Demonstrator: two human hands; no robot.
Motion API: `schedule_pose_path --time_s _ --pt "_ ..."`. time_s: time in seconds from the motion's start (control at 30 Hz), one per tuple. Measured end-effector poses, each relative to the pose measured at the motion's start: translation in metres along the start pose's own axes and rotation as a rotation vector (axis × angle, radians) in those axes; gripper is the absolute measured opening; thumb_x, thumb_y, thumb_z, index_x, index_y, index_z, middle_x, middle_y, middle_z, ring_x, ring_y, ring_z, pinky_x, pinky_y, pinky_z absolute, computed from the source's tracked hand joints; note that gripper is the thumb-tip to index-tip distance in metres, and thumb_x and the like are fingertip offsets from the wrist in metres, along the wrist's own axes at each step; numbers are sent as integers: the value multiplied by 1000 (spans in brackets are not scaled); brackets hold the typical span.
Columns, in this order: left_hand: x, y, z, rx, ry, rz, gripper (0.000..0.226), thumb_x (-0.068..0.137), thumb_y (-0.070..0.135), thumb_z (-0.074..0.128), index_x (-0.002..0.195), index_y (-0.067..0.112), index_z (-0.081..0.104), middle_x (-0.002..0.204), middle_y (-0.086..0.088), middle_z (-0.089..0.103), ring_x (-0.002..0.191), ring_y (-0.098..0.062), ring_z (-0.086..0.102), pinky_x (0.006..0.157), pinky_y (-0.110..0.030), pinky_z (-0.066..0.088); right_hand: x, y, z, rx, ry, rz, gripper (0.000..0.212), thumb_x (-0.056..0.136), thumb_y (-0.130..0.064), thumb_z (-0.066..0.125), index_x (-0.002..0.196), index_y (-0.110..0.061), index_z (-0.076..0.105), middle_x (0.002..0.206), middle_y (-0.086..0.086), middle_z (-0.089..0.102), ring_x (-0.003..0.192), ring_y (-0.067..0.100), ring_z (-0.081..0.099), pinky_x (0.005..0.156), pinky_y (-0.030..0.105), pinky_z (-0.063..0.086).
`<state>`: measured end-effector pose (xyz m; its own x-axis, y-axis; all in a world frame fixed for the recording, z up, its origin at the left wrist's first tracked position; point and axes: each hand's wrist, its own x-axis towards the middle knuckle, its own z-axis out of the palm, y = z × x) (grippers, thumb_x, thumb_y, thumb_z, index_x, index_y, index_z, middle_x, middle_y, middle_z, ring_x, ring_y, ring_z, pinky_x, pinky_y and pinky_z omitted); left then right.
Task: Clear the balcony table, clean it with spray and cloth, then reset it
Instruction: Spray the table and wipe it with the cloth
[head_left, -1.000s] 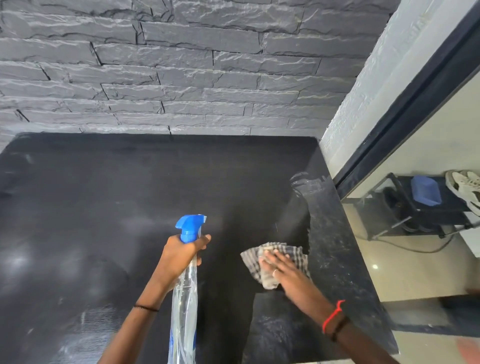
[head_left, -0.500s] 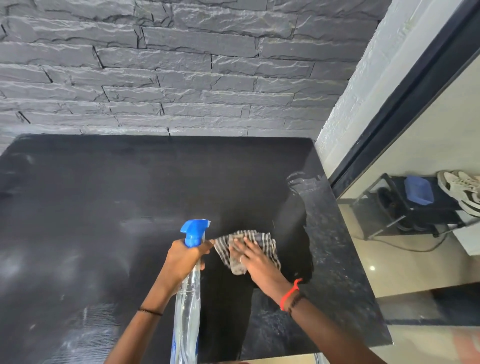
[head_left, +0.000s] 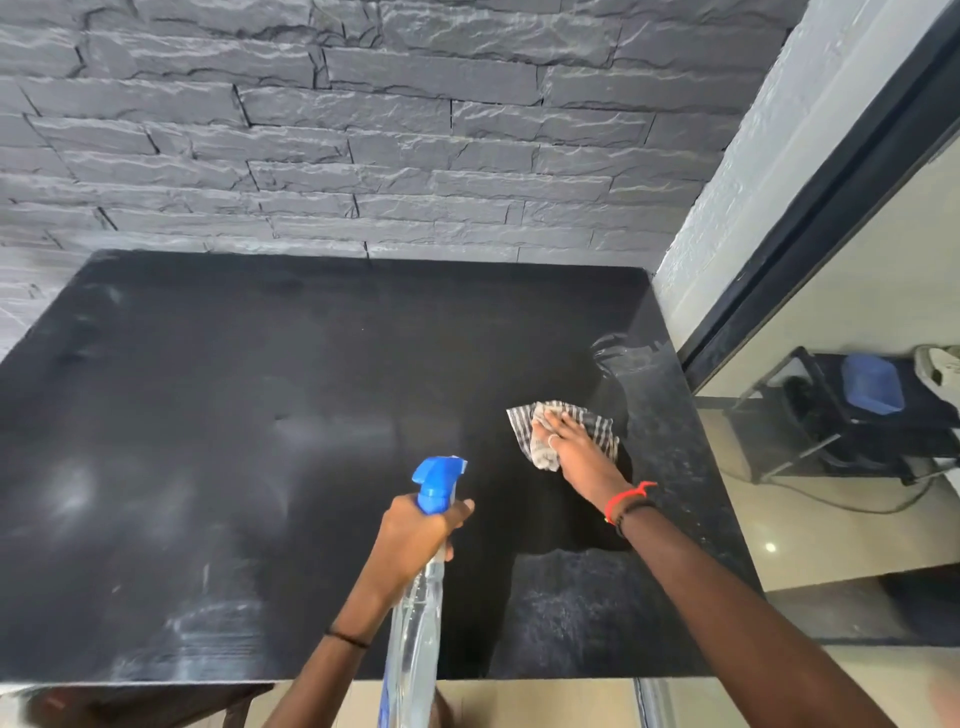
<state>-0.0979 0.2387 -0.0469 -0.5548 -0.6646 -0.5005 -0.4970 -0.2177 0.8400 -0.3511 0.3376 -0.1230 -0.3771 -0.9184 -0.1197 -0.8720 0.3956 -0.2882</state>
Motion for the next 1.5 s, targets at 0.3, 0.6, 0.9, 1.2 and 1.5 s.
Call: schedule_pose_path --time_s 0.3,0.6,0.9,1.2,1.5 --pt "-67 -36 36 143 -63 -95 27 83 26 72 67 8 61 45 2 56 38 -7 52 46 -14 42 4 0 0 -11 -36 -7 83 79 24 32 151 -16 20 160 5 10 149 21 4 122 31 5" --pt "-101 -49 48 247 -66 -63 44 84 33 71 51 14 49 35 6 48 33 -5 45 43 -9 34 5 -9 -12 -37 -129 16 77 83 22 31 151 -12 18 160 8 8 149 24 4 121 30 3" --pt "-100 -58 8 54 89 -66 29 81 29 75 70 4 65 53 -14 63 46 -14 52 58 -29 44 -52 -108 18 -24 -89 -210 55 91 9 34 145 -4 33 157 15 22 147 27 14 117 25 -9" --pt "-91 -63 -16 7 121 -55 25 83 25 73 77 2 65 55 -7 61 44 -14 53 50 -27 45 -198 -95 46 -30 15 -194 37 67 -2 73 102 -15 74 136 4 56 125 27 54 115 24 7" --pt "-98 -72 -19 -23 123 -41 23 85 22 70 87 1 63 68 -10 62 51 -15 55 52 -28 47 -97 -99 39 7 32 -88 55 95 -2 34 148 -14 28 161 2 7 149 21 -1 122 30 -1"
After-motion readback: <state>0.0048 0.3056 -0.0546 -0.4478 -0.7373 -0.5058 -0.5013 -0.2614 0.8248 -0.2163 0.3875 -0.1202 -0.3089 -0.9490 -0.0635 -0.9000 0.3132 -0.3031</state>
